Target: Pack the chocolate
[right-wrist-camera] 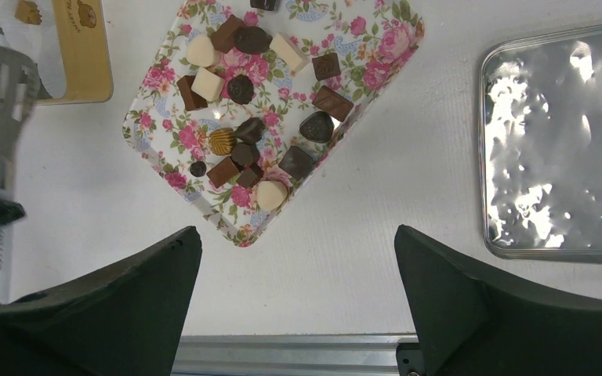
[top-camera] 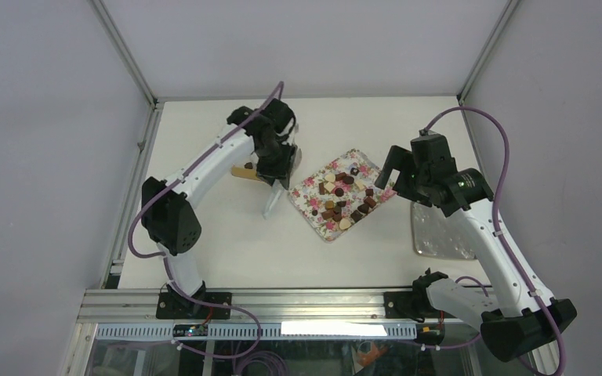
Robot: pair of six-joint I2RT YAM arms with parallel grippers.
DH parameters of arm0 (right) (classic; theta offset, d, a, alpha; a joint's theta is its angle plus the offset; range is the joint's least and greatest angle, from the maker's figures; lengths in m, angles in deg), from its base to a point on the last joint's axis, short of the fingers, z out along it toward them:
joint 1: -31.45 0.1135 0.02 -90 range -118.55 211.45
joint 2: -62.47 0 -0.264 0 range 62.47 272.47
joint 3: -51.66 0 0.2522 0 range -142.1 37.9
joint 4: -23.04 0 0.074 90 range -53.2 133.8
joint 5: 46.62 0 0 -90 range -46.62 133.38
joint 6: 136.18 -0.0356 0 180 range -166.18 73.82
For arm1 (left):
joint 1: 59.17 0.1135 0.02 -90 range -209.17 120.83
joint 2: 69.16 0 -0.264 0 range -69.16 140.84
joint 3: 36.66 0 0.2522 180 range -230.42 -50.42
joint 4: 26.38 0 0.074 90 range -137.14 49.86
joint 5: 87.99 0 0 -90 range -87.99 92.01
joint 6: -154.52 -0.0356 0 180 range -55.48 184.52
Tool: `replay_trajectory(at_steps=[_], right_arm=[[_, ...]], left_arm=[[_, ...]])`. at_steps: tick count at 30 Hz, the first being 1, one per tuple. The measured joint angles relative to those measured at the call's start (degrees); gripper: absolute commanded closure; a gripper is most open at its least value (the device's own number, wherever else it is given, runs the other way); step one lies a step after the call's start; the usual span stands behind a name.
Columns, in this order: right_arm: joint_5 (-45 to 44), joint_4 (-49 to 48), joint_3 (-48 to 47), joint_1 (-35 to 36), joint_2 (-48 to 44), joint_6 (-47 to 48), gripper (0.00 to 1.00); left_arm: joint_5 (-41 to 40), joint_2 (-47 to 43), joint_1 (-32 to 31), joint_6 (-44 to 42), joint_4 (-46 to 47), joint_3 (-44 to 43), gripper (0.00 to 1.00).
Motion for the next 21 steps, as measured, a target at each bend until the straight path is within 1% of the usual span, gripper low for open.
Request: replay_trajectory(at_steps=[4, 7, 11, 16, 21], right_arm=[[0.0, 0.0, -0.02, 0.0, 0.0, 0.02, 0.02], [0.0, 0.02, -0.02, 0.0, 0.0, 0.02, 0.02], [0.0, 0.02, -0.02, 0.0, 0.0, 0.0, 0.02], [0.04, 0.0, 0.0, 0.0, 0.02, -0.04, 0.02], [0.26, -0.02, -0.02, 0.0, 0.52, -0.04, 0.02]], left_arm=[[0.85, -1.75, -8.5, 1.27, 2.19, 6.32, 0.6], [1.66, -0.68, -11.74, 2.8, 2.95, 10.03, 0.6], [2.73, 0.52, -13.2, 6.1, 5.75, 12.59, 0.59], [4.09, 0.66, -14.67, 10.03, 9.66, 14.51, 0.56], [4.37, 2.51, -15.96, 12.61, 12.33, 14.91, 0.55]])
